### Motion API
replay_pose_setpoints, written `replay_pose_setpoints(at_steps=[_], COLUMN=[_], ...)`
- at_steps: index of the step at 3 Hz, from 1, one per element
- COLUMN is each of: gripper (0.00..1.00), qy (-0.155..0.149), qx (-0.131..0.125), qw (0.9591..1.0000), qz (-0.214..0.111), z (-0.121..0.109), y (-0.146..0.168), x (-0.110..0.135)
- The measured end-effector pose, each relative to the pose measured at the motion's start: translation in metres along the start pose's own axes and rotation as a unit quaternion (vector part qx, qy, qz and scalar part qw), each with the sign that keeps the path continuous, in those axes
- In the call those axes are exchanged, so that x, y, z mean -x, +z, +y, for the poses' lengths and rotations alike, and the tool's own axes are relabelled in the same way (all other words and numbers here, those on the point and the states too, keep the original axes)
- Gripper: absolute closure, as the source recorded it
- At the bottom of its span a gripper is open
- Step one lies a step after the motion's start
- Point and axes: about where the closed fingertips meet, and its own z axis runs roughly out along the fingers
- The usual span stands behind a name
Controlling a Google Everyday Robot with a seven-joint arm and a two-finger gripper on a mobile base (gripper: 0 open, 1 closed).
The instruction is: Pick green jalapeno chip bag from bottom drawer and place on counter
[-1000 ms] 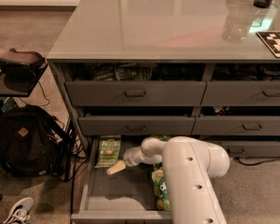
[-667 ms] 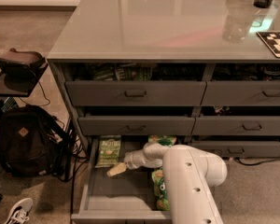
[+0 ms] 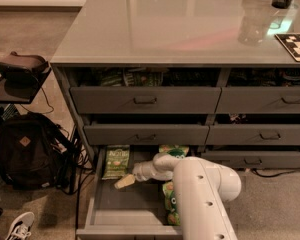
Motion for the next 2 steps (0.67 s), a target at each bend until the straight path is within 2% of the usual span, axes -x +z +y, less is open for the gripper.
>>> replay_pose_setpoints(at_steps=[1, 2], gripper=[0.00, 0.00], qy=[-0.031, -0.065], qx=[-0.020, -0.045], qw=[0.9992, 0.9967], qz=[-0.012, -0.020], z=[-0.002, -0.005], y=[0.010, 0.020], x=[0.011, 0.022])
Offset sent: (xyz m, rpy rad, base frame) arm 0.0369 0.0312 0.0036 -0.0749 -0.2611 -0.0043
